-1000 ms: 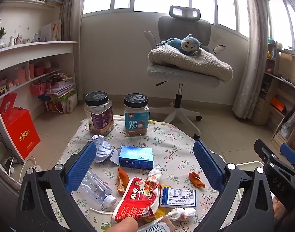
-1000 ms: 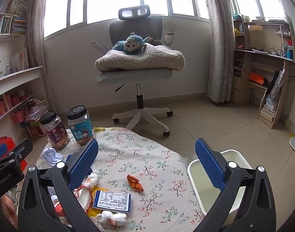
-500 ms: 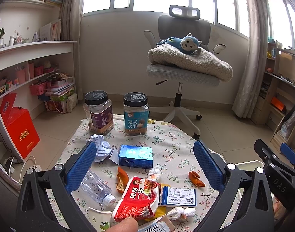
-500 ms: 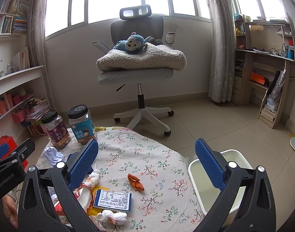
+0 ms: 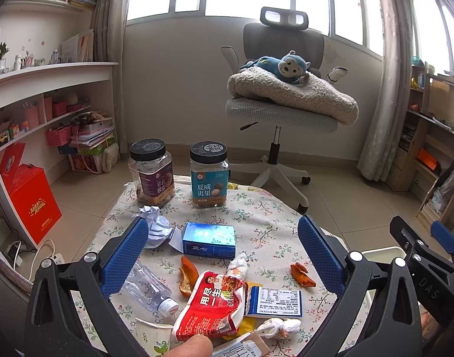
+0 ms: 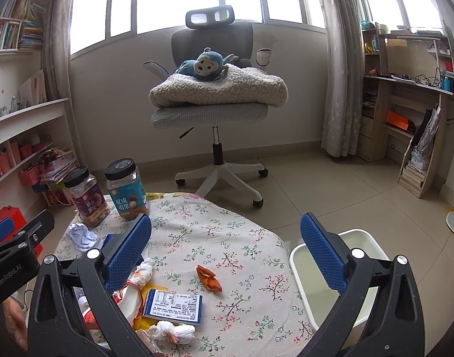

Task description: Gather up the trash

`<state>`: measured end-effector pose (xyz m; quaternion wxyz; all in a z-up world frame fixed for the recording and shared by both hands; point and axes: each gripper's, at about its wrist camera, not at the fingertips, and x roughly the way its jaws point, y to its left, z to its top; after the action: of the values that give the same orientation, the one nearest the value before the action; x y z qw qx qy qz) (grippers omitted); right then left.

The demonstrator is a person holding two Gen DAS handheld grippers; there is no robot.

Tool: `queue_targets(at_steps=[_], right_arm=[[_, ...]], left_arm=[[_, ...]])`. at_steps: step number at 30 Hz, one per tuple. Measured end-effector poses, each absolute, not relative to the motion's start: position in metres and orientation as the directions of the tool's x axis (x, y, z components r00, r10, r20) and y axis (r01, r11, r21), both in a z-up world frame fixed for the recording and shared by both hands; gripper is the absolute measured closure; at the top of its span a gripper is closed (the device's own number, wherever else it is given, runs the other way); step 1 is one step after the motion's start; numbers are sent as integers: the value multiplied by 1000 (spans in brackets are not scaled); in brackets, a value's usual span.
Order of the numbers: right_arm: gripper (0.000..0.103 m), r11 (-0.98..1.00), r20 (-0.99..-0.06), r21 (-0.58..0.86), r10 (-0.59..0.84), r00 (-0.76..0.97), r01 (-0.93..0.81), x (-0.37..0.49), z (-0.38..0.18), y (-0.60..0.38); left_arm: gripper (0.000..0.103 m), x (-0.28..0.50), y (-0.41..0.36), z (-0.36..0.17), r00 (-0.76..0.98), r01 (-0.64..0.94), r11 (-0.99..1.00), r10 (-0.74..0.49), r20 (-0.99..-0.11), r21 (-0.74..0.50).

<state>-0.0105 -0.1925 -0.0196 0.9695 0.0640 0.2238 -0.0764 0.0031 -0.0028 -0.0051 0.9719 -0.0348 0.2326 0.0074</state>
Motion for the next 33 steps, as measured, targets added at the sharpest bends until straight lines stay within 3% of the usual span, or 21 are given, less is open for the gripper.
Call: queue_targets(at_steps=[2, 12, 22, 27, 29, 33], right_arm=[[7, 980, -411, 94, -121, 903, 174, -12, -20, -192], [7, 980, -429, 95, -117, 896, 173, -11, -20, -193], [7, 980, -499, 107, -93, 862, 168, 1, -28, -194], [7, 966, -546, 220, 4, 838, 138, 20, -43, -197], [7, 953, -568, 269, 39, 822, 140, 26, -46, -199], [7, 941, -614, 302, 71, 786, 151, 35, -48, -202]], left_arm=[[6, 3, -3, -5, 891, -30, 997, -2, -453, -64], [6, 4, -3, -7, 890, -30, 997, -3, -455, -66], [5, 7, 4, -16, 880, -35, 996, -10, -475, -86], [6, 35, 33, -34, 804, -53, 983, -61, -591, -174], [6, 51, 46, -37, 702, -94, 960, -124, -701, -264], [6, 86, 80, -26, 695, -116, 954, -120, -709, -276]])
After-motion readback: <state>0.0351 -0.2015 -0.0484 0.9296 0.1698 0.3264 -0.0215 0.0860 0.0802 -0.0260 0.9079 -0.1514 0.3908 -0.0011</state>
